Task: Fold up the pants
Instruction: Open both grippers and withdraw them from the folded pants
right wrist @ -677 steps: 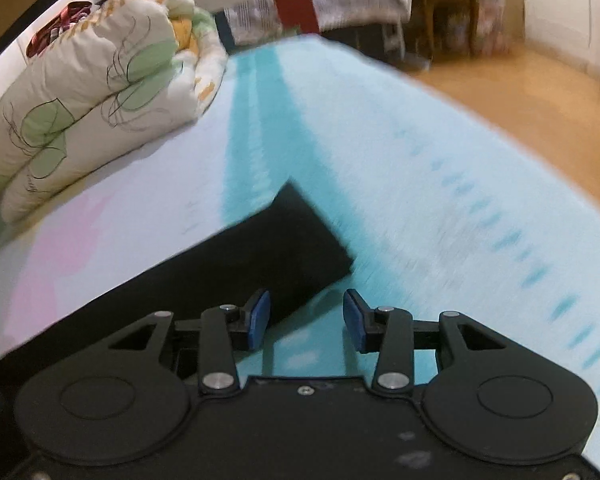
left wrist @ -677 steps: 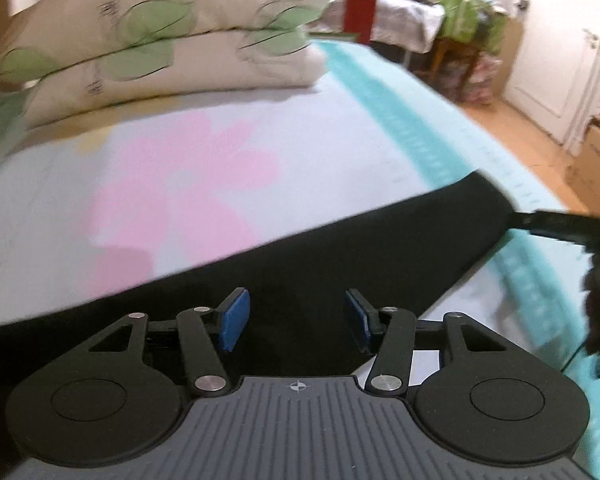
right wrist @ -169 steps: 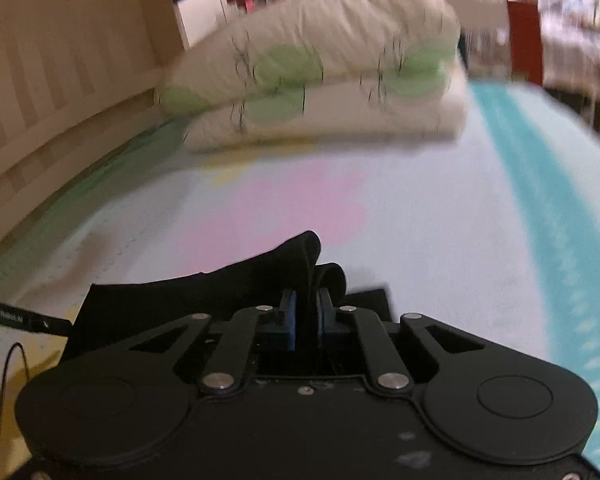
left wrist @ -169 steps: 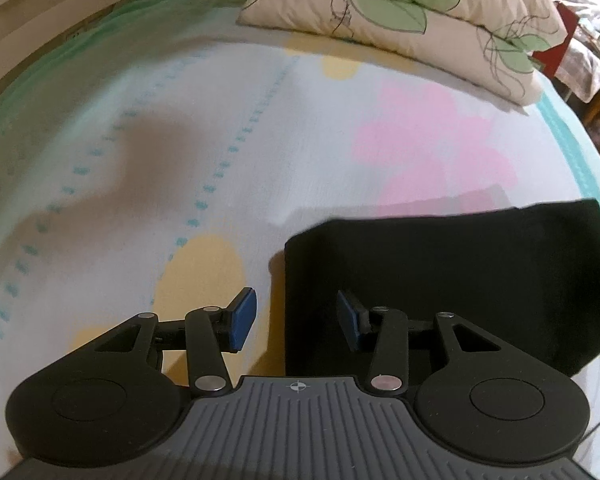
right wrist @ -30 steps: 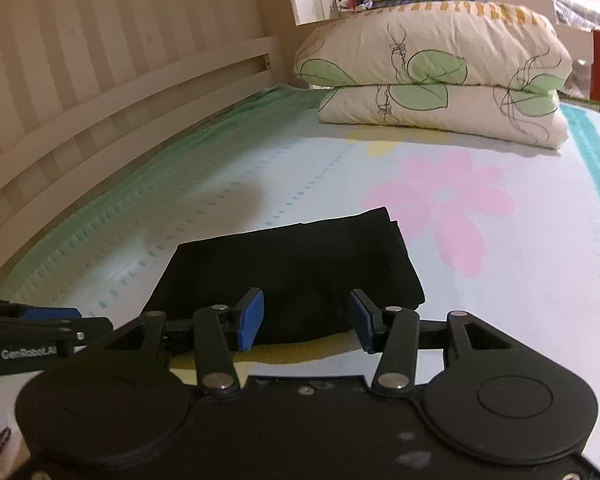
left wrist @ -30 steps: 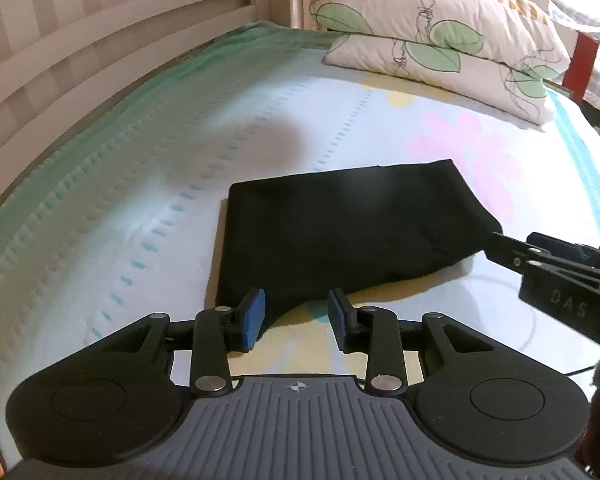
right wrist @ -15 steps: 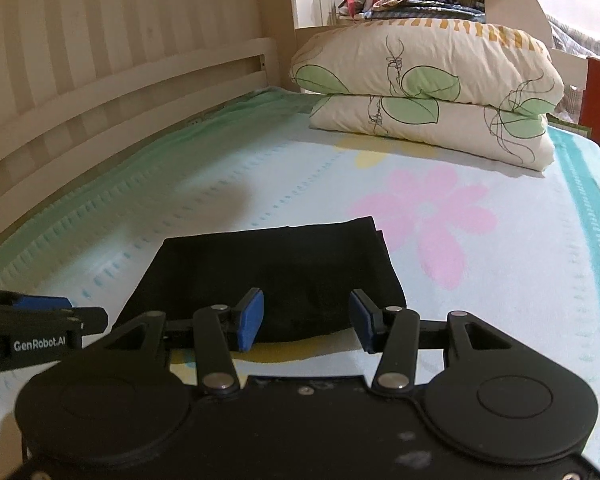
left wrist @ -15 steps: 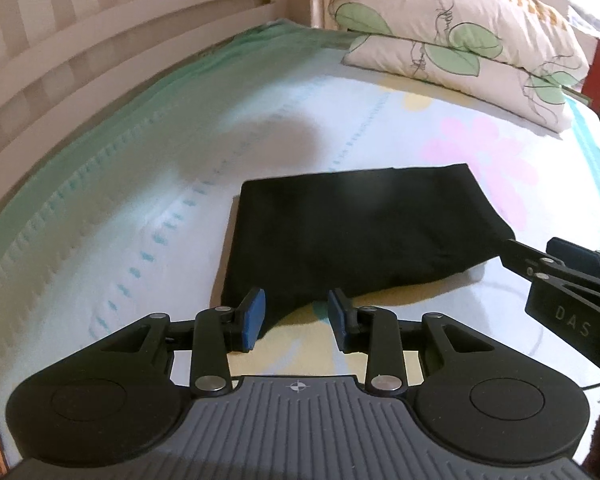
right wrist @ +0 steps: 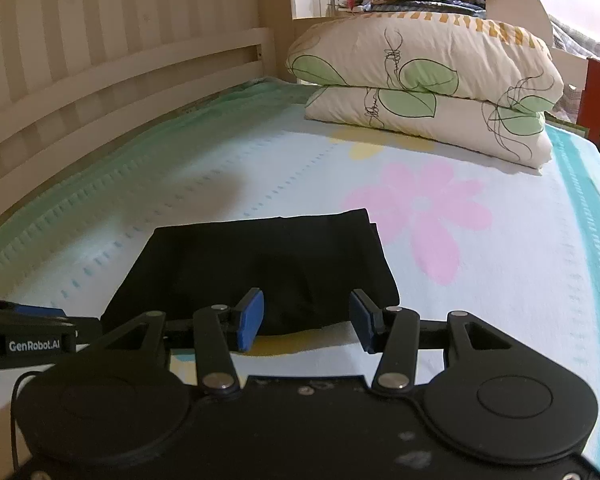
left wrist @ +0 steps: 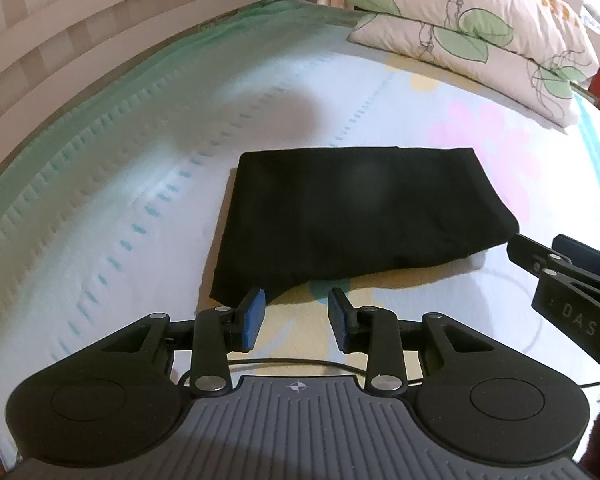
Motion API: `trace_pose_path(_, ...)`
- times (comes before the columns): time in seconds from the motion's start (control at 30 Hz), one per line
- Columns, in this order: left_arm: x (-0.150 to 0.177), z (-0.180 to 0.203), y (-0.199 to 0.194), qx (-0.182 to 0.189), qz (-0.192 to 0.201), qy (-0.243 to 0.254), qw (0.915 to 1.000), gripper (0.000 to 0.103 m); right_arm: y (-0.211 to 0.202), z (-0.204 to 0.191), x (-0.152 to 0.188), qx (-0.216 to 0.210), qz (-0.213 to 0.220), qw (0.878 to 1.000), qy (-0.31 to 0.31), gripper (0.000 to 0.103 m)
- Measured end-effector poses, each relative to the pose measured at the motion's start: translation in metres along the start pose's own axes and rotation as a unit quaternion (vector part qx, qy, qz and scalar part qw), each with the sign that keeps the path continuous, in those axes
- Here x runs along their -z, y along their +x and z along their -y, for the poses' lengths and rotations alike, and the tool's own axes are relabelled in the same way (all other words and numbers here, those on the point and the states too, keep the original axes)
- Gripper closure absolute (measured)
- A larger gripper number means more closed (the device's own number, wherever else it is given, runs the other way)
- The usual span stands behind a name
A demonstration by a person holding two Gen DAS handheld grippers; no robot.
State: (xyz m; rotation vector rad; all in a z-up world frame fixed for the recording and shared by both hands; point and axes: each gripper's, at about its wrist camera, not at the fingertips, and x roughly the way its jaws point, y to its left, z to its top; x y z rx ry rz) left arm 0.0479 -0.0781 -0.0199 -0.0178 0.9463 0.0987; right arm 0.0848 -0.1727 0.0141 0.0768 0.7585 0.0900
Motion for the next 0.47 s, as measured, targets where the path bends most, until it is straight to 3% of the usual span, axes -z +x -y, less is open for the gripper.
trace_pose_path(0.47,0.0008,0.0022,0.0047,0.010,-0.005,0.016,0.9998,0.069,0.0048,0.0003,-0.0012,0.000,-0.004,1.000,0.003,0.052)
